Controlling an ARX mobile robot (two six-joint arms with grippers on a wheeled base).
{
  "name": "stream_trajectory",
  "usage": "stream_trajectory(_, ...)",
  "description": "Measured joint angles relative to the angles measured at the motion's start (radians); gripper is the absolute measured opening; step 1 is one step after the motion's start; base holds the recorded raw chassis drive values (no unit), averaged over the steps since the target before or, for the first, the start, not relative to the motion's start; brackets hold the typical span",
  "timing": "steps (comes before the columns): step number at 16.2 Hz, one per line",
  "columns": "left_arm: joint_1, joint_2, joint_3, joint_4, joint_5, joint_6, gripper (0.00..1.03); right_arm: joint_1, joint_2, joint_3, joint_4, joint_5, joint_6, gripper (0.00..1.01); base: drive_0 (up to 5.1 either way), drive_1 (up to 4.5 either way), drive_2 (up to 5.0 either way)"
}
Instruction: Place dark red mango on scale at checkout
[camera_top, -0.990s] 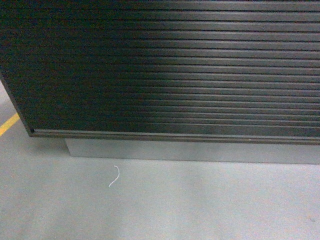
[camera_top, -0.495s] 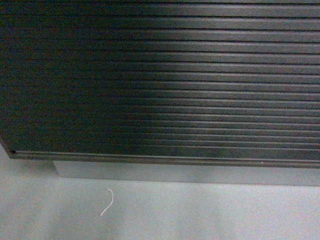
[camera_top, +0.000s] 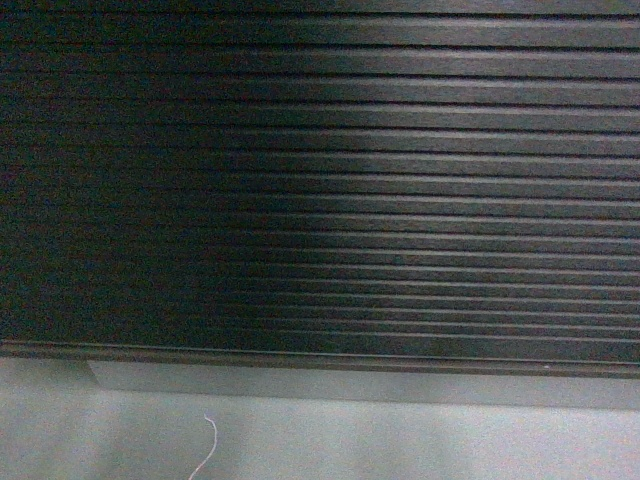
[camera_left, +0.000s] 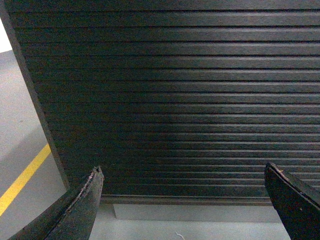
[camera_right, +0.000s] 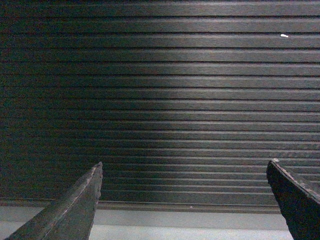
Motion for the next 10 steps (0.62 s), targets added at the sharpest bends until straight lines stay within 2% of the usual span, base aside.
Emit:
stream_trajectory(6, 0.0, 0.0, 0.0, -0.001, 0.0, 0.0, 0.98, 0.0, 0.0, 0.0, 0.0, 0.0, 0.0, 0.98, -0.1, 2.18, -2.4)
stream_trajectory(10, 0.0, 0.0, 0.0, 0.0, 0.0, 0.0, 0.98, 0.0, 0.0, 0.0, -0.001, 0.0, 0.0, 0.98, 0.0, 0.0, 0.0)
